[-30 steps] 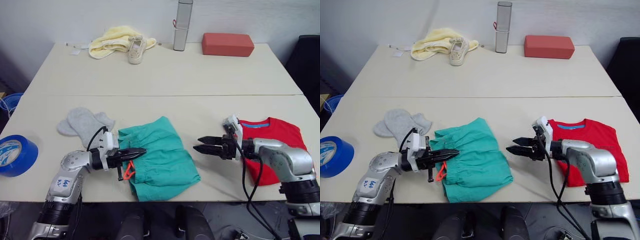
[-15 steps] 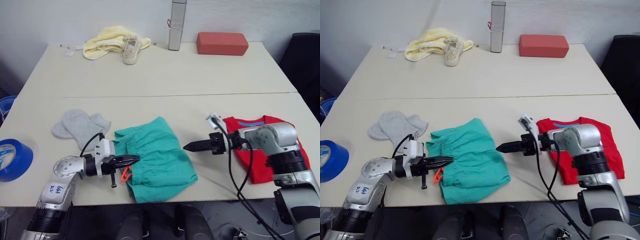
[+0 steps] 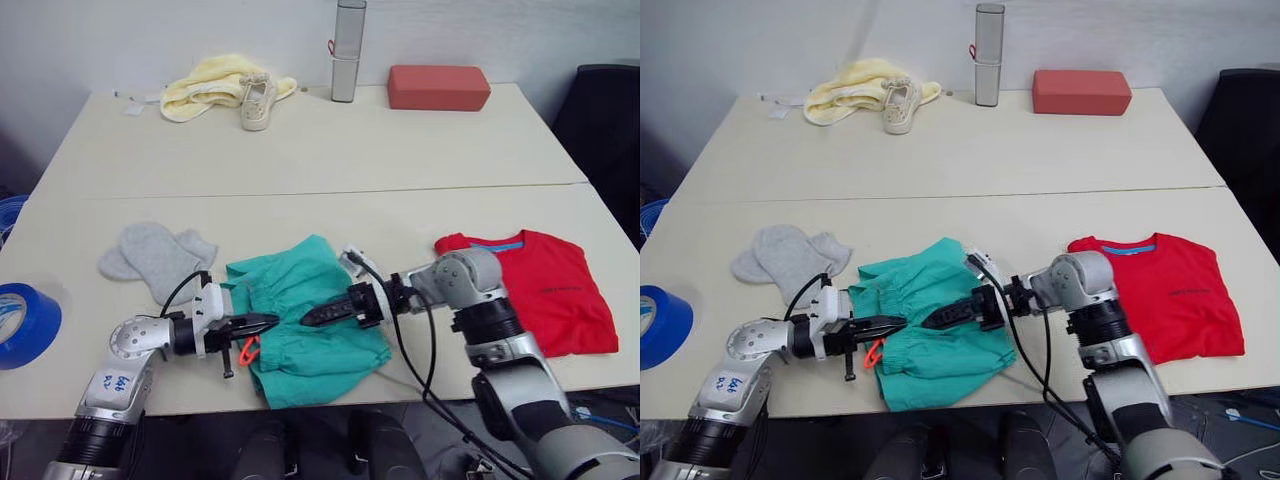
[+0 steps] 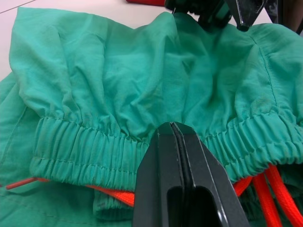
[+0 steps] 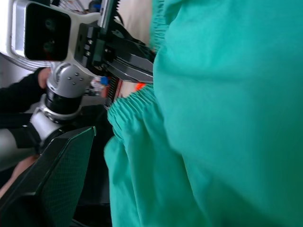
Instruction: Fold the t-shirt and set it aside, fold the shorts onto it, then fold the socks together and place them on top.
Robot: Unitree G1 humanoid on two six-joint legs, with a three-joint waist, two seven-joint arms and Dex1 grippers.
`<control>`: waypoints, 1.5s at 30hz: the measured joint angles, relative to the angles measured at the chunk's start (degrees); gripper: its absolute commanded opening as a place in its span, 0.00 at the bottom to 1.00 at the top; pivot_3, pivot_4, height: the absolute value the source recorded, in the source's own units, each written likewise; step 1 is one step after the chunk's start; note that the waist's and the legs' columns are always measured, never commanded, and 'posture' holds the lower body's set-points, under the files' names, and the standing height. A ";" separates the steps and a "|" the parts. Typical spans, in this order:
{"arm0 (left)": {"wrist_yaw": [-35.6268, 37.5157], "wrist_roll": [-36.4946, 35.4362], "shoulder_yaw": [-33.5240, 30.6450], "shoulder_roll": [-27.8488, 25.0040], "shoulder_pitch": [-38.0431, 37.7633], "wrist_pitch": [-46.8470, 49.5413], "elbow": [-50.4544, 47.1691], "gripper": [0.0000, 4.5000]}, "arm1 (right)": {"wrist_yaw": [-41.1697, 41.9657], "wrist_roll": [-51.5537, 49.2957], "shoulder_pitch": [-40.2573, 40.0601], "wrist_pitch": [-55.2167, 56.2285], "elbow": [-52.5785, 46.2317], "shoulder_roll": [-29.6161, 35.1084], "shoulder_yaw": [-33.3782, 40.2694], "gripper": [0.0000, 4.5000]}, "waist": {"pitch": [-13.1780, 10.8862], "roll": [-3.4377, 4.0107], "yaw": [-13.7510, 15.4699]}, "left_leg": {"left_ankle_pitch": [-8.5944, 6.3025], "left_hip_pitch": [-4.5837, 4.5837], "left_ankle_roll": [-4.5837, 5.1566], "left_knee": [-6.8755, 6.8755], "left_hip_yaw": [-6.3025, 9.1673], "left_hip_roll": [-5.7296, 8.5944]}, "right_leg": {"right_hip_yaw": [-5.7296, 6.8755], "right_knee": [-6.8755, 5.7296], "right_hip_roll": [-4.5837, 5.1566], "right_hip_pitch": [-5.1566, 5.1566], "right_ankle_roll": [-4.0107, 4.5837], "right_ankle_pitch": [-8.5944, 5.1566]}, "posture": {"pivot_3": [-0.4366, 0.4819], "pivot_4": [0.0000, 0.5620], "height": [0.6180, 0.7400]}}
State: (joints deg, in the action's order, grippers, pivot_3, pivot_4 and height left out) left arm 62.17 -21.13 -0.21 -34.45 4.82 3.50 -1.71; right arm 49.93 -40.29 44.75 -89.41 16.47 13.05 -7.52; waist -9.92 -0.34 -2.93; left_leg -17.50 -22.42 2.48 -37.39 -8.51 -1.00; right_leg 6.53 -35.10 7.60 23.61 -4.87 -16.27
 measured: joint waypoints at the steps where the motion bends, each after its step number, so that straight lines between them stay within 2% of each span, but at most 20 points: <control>1: 0.09 -0.12 -0.08 0.00 -0.07 -0.10 0.06 0.00 | -0.57 0.05 0.01 0.04 0.50 -0.54 0.44 0.91 | 0.00 0.00 -0.08 | 0.00 0.00 0.00 0.01 0.00 0.00 | 0.00 0.00 0.00 0.00 0.00 0.00 | 0.48 0.27 1.00; 2: 0.12 -0.14 -0.11 0.00 -0.09 -0.15 0.09 0.00 | -0.79 0.08 0.00 0.09 0.79 -0.68 0.63 0.89 | 0.00 0.00 -0.12 | 0.01 0.00 0.00 0.02 0.00 0.00 | 0.00 0.00 0.00 0.00 0.00 0.00 | 0.48 0.27 1.00; 3: 0.22 -0.21 -0.22 0.00 -0.14 -0.32 0.18 0.00 | -1.20 0.19 -0.02 0.34 1.50 -0.94 1.03 0.80 | 0.00 0.00 -0.18 | 0.01 0.00 -0.01 0.02 0.00 0.01 | 0.00 0.01 0.00 0.00 0.00 0.00 | 0.48 0.27 1.00; 7: 1.35 -0.81 -0.87 0.00 -0.30 -1.06 0.51 0.00 | -2.83 0.31 -0.99 0.74 2.32 -1.37 2.95 0.57 | -0.02 0.02 -0.21 | 0.03 -0.03 -0.01 0.08 -0.02 0.02 | 0.00 -0.01 -0.01 0.04 0.00 0.00 | 0.48 0.27 1.00; 10: 1.88 -1.02 -1.05 -0.01 -0.25 -1.20 0.95 0.00 | -4.27 -0.24 -2.69 0.16 1.38 -1.33 5.58 0.36 | -0.02 0.02 -0.15 | 0.04 -0.08 0.02 0.09 -0.02 0.04 | 0.01 -0.02 0.00 0.03 -0.02 0.01 | 0.48 0.27 1.00; 12: 2.24 -1.03 -1.08 -0.02 0.10 -1.25 1.80 0.00 | -5.47 -0.71 -3.38 -0.67 -0.12 -1.32 7.84 0.28 | -0.02 0.02 -0.13 | 0.05 -0.08 0.03 0.07 -0.02 0.05 | 0.00 0.03 0.02 0.02 -0.04 0.02 | 0.48 0.27 1.00; 17: 3.02 -1.03 -1.17 -0.17 0.94 -1.63 2.71 0.00 | -7.13 -3.79 -6.54 -2.47 -5.58 1.85 10.64 0.20 | -0.04 0.05 0.22 | 0.05 -0.12 0.04 0.09 -0.01 0.08 | -0.01 0.13 0.07 0.06 -0.04 0.02 | 0.48 0.27 1.00; 21: 3.76 -1.00 -0.89 -0.02 1.65 -1.74 3.63 0.00 | -8.30 -4.07 -9.24 -1.17 -10.38 4.18 10.69 0.20 | -0.04 0.05 0.37 | 0.05 -0.11 0.04 0.15 -0.01 0.08 | 0.00 0.20 0.06 0.07 -0.04 0.02 | 0.48 0.27 1.00; 23: 3.93 -1.06 -0.52 0.55 2.33 -1.59 4.05 0.00 | -9.43 -4.14 -9.63 -1.05 -10.63 3.48 11.86 0.35 | -0.04 0.05 0.44 | 0.05 -0.11 0.03 0.13 -0.01 0.08 | 0.00 0.17 0.06 0.07 -0.04 0.02 | 0.48 0.27 1.00; 24: 4.25 -1.82 -0.26 0.93 2.75 -0.72 3.73 0.00 | -10.39 -4.01 -9.83 -1.19 -10.59 2.94 12.69 0.39 | -0.04 0.05 0.52 | 0.06 -0.11 0.04 0.13 -0.01 0.08 | 0.00 0.16 0.06 0.07 -0.04 0.02 | 0.48 0.27 1.00; 27: 5.41 -5.65 -0.11 0.99 3.26 3.78 0.61 0.00 | -12.52 -3.77 -10.14 -1.67 -10.75 1.45 13.63 0.59 | -0.04 0.06 0.52 | 0.07 -0.12 0.04 0.15 -0.01 0.08 | 0.00 0.15 0.05 0.08 -0.04 0.02 | 0.48 0.27 1.00; 30: 6.26 -11.32 -0.41 -1.41 3.86 11.97 -5.35 0.00 | -13.08 -4.88 -10.16 -2.43 -13.01 1.42 13.42 0.80 | -0.05 0.05 0.35 | 0.14 -0.12 0.15 0.15 -0.01 0.08 | -0.01 0.13 0.03 0.07 -0.04 0.02 | 0.48 0.27 1.00; 33: 5.83 -13.71 -0.76 -2.63 5.04 16.73 -8.53 0.00 | -13.05 -6.49 -10.19 -2.63 -14.19 2.57 12.73 0.97 | -0.06 0.08 0.38 | 0.14 -0.09 0.13 0.14 -0.01 0.09 | -0.01 0.16 0.04 0.04 -0.04 0.02 | 0.48 0.27 1.00; 37: 3.02 -9.04 2.30 -0.47 7.29 15.06 -8.19 0.00 | -13.25 -8.60 -10.23 -2.78 -14.25 4.27 12.41 0.99 | -0.06 0.08 1.11 | 0.13 -0.07 0.12 0.15 -0.02 0.12 | -0.01 0.19 0.04 0.00 -0.07 0.04 | 0.48 0.27 1.00; 40: -5.41 0.41 7.94 7.19 12.00 11.92 0.09 0.00 | -13.05 -10.43 -10.16 -2.83 -14.27 7.39 11.50 0.99 | -0.07 0.10 2.17 | 0.16 -0.12 0.23 0.08 0.00 0.20 | 0.02 0.24 0.10 -0.02 -0.18 0.10 | 0.48 0.27 1.00; 42: -7.00 3.29 10.61 8.46 12.16 11.09 2.66 0.00 | -12.91 -11.39 -10.13 -2.87 -14.27 9.02 10.98 0.99 | -0.07 0.03 2.10 | 0.15 -0.19 0.29 0.07 -0.01 0.20 | 0.02 0.25 0.10 0.02 -0.20 0.11 | 0.48 0.27 1.00; 45: -6.77 4.73 11.22 8.08 12.39 9.14 2.65 0.00 | -12.23 -12.49 -10.14 -2.89 -14.19 12.23 10.70 0.99 | -0.06 0.05 1.57 | 0.21 -0.21 0.39 0.13 -0.01 0.17 | 0.02 0.34 0.10 0.05 -0.20 0.11 | 0.48 0.27 1.00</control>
State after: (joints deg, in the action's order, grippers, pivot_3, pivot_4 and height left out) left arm 55.40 -16.40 11.01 -26.37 17.21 12.64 0.93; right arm 37.70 -52.78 34.61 -92.30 2.28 25.28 3.18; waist -9.97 -0.29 -1.36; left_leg -17.29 -22.63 2.86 -37.26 -8.51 -0.83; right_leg 6.56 -34.76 7.71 23.66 -5.07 -16.16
